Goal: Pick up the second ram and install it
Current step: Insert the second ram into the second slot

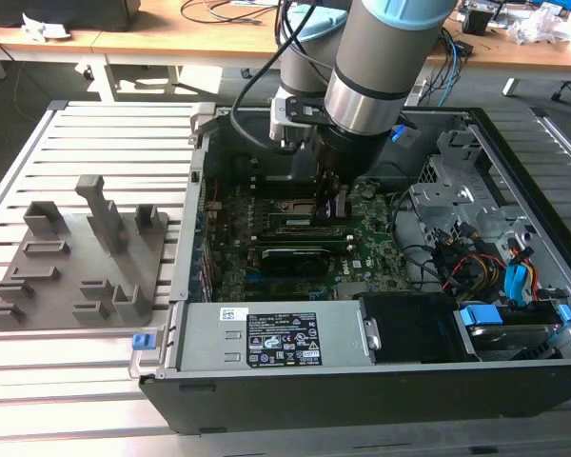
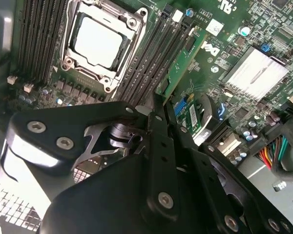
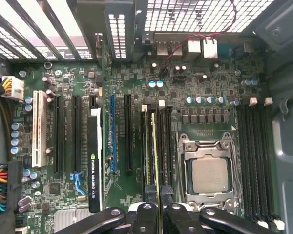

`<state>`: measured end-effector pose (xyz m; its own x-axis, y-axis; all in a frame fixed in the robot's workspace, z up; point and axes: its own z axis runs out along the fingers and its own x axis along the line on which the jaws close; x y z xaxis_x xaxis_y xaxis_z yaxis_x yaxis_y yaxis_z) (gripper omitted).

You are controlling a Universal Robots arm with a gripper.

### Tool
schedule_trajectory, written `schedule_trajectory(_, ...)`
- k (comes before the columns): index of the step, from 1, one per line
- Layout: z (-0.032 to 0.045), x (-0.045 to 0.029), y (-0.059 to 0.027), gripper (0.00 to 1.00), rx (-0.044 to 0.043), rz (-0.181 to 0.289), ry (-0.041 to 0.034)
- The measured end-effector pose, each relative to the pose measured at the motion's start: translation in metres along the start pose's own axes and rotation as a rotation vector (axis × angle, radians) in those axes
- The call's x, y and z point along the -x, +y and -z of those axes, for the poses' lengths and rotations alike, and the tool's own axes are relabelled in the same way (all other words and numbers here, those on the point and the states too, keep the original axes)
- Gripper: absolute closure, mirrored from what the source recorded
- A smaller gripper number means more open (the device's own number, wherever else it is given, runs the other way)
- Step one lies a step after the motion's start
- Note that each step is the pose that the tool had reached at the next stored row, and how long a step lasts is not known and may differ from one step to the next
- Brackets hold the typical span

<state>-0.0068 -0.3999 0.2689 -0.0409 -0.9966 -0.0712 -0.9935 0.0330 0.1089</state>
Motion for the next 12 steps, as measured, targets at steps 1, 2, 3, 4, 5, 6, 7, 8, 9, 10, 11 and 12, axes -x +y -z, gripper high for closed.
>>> schedule_trajectory(1,-0.0009,-0.0001,-0.0001,0.86,0.0,0.0,0.0)
schedule_trajectory(2,-0.0016,-0.0001,-0.0002,0.86,0.0,0.0,0.0)
schedule_trajectory(3,-0.0024,-0.0002,-0.0003,0.86,0.0,0.0,0.0001)
schedule_trajectory(4,-0.0031,-0.0002,-0.0003,0.86,0.0,0.0,-0.0001)
schedule_trajectory(5,-0.0037,-0.0002,-0.0004,0.86,0.0,0.0,-0.0002)
schedule_trajectory(6,-0.0043,-0.0003,-0.0004,0.86,0.0,0.0,0.0)
schedule_trajectory(7,-0.0048,-0.0003,-0.0002,0.86,0.0,0.0,0.0)
schedule_trajectory(8,-0.0054,-0.0004,0.0003,0.86,0.0,0.0,0.0)
schedule_trajectory(9,-0.0066,-0.0005,0.0012,0.86,0.0,0.0,0.0)
schedule_trajectory(10,-0.0095,-0.0008,0.0026,0.86,0.0001,0.0,0.0001)
schedule_trajectory(11,-0.0118,-0.001,0.0037,0.86,0.0,0.0,0.0)
schedule_trajectory(12,-0.0143,-0.0013,0.0072,0.86,0.0001,0.0,0.0001)
